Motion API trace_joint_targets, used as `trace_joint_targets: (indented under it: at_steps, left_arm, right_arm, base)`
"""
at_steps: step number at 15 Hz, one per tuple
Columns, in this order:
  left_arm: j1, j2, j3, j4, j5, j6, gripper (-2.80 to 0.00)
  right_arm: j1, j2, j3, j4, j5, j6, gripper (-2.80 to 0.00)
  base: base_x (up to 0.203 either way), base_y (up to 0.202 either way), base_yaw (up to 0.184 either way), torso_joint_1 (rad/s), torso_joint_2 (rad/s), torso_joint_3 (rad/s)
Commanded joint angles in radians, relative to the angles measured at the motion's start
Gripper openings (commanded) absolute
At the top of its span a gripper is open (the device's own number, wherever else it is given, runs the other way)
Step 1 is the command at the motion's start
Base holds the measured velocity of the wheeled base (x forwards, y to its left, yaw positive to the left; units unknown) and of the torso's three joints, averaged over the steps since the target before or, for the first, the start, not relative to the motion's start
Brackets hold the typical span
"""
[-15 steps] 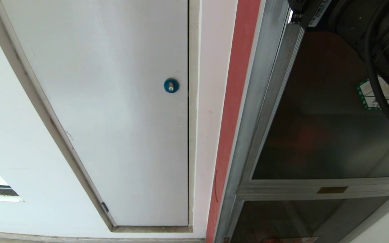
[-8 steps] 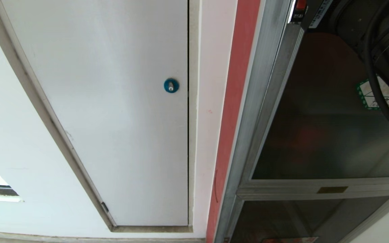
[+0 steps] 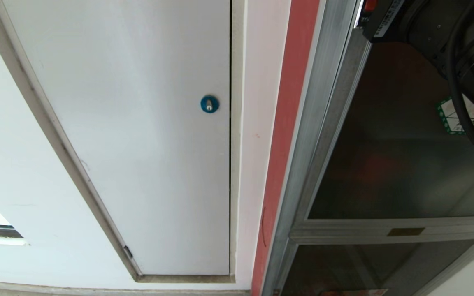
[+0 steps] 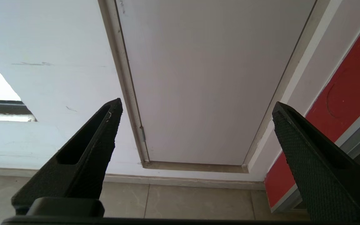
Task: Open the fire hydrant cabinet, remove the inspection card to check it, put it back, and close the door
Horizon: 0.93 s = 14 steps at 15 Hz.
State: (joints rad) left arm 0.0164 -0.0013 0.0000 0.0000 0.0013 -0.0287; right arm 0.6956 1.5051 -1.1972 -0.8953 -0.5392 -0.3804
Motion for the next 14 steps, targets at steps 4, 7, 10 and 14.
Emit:
trace_joint_targets:
  at_steps: [4,7,10,14]
  left_arm:
    - [0.0,0.001,0.0,0.0,0.0,0.0,0.0]
    - [0.0,0.001,0.0,0.0,0.0,0.0,0.0]
    - [0.0,0.001,0.0,0.0,0.0,0.0,0.0]
    - [0.0,0.001,0.0,0.0,0.0,0.0,0.0]
  right_arm:
    - [0.02,-0.033,0.013,-0.001,-0.012,-0.002,-2.8]
    - [0.028,-0.054,0.022,0.016,-0.013,0.0,-2.8]
    - [0.039,-0.077,0.035,0.021,-0.016,0.0,-2.8]
    - [0.05,-0.131,0.056,0.052,-0.025,0.001,-2.8]
  base:
    - [0.0,0.0,0.0,0.0,0.0,0.0]
    - [0.0,0.0,0.0,0.0,0.0,0.0]
    - [0.0,0.0,0.0,0.0,0.0,0.0]
    - [0.0,0.0,0.0,0.0,0.0,0.0]
